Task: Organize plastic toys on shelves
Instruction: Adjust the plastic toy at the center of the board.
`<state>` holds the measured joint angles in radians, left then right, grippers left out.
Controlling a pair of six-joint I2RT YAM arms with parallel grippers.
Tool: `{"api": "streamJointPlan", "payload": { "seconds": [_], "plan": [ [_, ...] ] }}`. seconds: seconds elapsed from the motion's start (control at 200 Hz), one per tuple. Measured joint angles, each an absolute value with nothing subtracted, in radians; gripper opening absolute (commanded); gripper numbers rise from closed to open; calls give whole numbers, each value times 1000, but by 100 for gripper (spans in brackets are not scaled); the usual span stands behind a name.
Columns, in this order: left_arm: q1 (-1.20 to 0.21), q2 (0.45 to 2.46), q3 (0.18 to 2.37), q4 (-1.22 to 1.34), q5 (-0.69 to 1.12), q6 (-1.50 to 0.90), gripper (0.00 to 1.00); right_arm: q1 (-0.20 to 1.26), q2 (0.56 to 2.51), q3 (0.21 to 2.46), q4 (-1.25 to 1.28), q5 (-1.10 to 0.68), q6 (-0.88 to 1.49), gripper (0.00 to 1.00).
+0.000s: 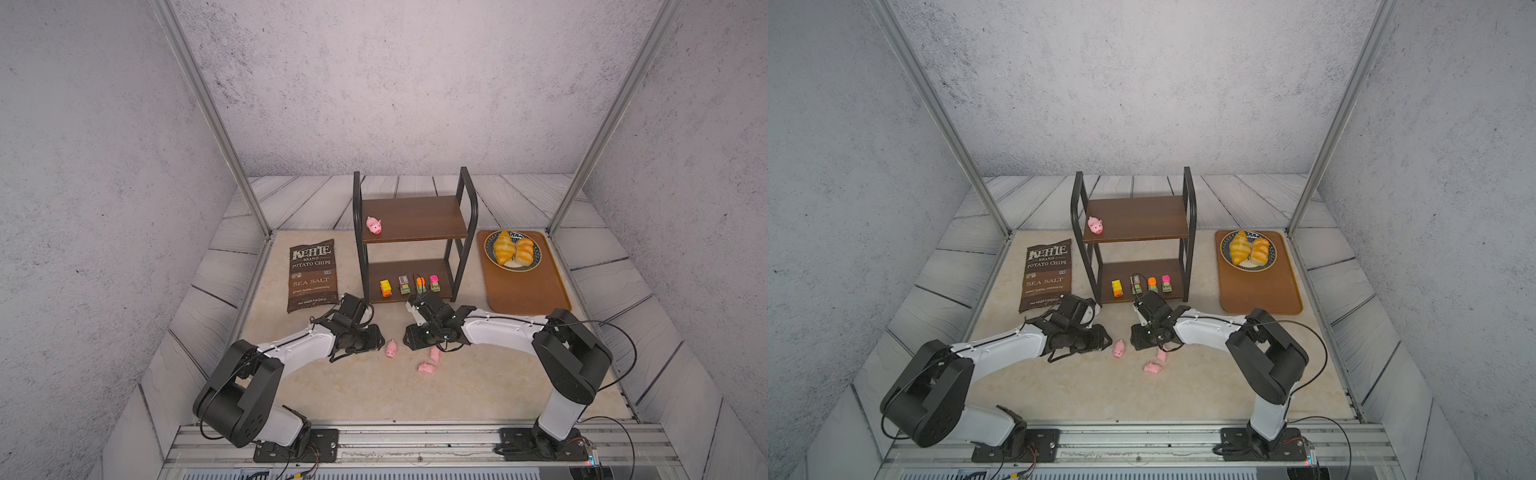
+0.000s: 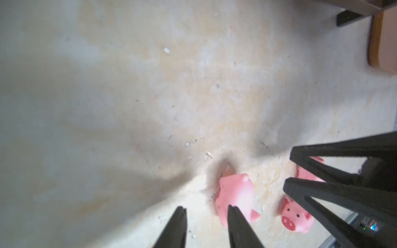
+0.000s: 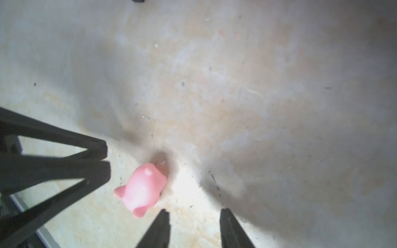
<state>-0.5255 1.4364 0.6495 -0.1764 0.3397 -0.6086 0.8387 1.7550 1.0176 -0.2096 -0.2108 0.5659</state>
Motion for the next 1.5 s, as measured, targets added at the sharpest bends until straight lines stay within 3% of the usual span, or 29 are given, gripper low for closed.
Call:
{"api": "streamJointPlan", "payload": {
  "seconds": [0.265, 0.666, 0.991, 1.496],
  "plan": [
    [-530, 1476, 619, -171, 361, -609, 13, 854, 1774, 1049, -244, -215, 549, 17],
    [-553, 1507, 612, -107, 420, -603, 13, 876, 1914, 1165, -266, -232, 548, 18],
    [-564, 1508, 599, -80, 450, -591, 15, 878, 1934, 1216, -299, -227, 526, 22],
    [-568, 1498, 599, -97, 436, -585, 16, 818, 1854, 1119, -308, -211, 516, 46]
  ]
}}
